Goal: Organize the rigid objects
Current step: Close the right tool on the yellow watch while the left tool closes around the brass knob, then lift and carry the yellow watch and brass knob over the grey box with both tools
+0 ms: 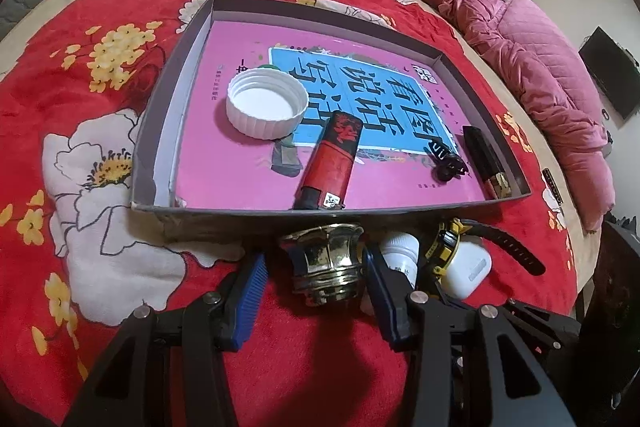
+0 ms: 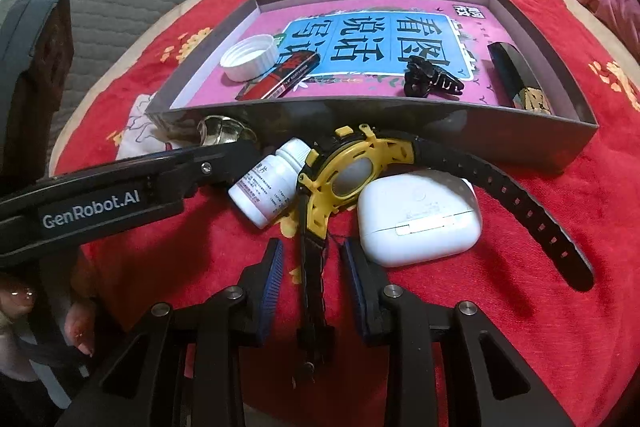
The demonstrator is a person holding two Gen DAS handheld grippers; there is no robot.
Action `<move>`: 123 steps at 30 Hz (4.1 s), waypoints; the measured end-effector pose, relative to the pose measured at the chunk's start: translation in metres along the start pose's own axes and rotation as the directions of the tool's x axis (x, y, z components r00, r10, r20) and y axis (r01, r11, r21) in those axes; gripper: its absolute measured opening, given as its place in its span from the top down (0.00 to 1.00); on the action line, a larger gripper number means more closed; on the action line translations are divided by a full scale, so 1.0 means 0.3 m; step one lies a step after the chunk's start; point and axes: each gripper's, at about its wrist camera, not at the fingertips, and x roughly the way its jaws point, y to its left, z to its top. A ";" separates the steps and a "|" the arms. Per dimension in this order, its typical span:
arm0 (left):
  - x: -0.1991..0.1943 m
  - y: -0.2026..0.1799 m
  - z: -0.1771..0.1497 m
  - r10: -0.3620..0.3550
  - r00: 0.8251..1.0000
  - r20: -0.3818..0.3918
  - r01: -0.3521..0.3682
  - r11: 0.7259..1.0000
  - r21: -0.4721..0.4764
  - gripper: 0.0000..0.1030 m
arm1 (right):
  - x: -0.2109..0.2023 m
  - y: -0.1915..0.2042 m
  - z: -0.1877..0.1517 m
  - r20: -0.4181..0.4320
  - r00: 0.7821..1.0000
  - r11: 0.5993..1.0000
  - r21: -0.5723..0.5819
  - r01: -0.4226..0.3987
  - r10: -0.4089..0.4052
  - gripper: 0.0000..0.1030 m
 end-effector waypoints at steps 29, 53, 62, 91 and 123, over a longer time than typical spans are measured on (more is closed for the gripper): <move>-0.094 0.013 -0.049 -0.035 0.998 0.043 0.033 0.999 0.029 0.64 | -0.104 -0.023 0.000 0.120 0.987 0.994 0.004 -0.107 0.105 0.91; -0.116 0.024 -0.045 -0.049 0.997 0.055 0.049 0.999 0.008 0.64 | -0.060 -0.031 -0.004 0.072 0.992 0.994 0.014 -0.109 0.108 0.86; -0.116 0.023 -0.048 -0.048 0.997 0.052 0.048 0.999 0.007 0.64 | -0.009 -0.007 -0.011 0.012 1.000 0.999 -0.038 -0.027 0.027 0.85; -0.191 -0.008 -0.026 -0.075 0.985 0.155 0.067 0.996 0.059 0.64 | -0.310 -0.097 0.012 0.395 0.863 0.934 0.033 -0.356 0.315 0.93; -0.161 0.049 0.083 -0.029 0.973 0.229 0.012 0.997 0.073 0.64 | -0.436 -0.134 0.117 0.519 0.854 0.995 0.056 -0.080 0.040 0.93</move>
